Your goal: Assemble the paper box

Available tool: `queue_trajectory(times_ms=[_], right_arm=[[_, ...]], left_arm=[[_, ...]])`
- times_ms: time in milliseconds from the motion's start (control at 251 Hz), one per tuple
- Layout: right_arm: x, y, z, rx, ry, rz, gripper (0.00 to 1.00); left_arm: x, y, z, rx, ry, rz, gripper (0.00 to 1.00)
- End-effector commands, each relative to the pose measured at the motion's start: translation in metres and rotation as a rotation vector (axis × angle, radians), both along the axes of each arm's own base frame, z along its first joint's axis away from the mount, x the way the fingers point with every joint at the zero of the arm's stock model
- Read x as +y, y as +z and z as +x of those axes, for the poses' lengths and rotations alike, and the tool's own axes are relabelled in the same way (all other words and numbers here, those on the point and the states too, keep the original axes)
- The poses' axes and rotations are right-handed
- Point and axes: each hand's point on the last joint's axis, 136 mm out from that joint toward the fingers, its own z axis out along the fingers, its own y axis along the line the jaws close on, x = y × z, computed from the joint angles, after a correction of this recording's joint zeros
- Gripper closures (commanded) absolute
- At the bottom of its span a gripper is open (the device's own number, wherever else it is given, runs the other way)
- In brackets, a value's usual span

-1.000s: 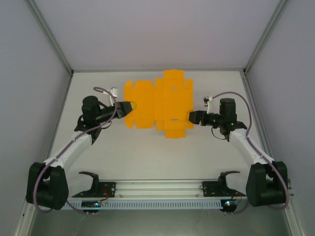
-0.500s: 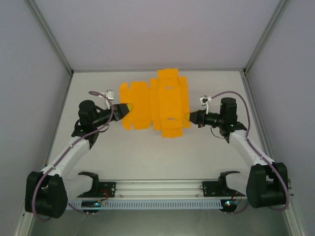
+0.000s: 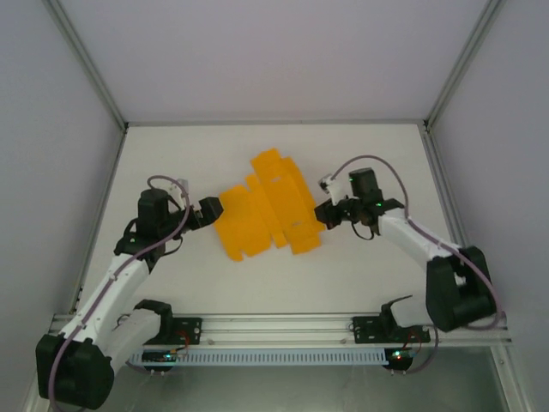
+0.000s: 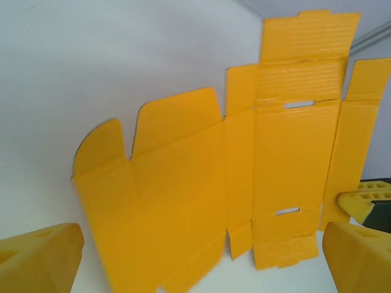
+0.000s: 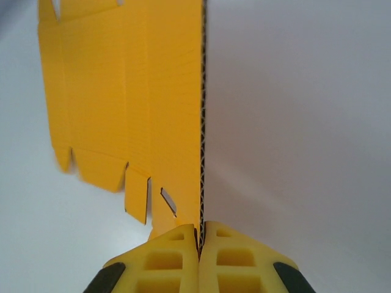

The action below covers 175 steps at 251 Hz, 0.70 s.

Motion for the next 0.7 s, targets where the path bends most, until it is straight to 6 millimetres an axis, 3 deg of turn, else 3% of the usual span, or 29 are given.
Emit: queue_trajectory(times_ms=[0, 243, 359, 547, 694], right_arm=[[-0.016, -0.036, 0.011, -0.137, 0.085, -0.383, 1.00], [0.012, -0.032, 0.048, -0.542, 0.203, -0.715, 1.00], [0.027, -0.028, 0.050, -0.667, 0.251, -0.773, 1.00], [0.034, -0.023, 0.046, -0.766, 0.247, -0.810, 1.00], [0.037, -0.013, 0.042, -0.783, 0.246, -0.787, 1.00]], left_arm=[[0.017, -0.004, -0.002, 0.027, 0.049, 0.107, 0.00], [-0.005, 0.007, 0.023, 0.001, -0.036, 0.057, 0.00], [-0.020, 0.018, 0.038, -0.007, -0.090, 0.030, 0.00], [-0.050, 0.038, 0.060, -0.033, -0.179, 0.014, 0.01], [-0.082, 0.032, 0.070, -0.003, -0.263, 0.031, 0.00]])
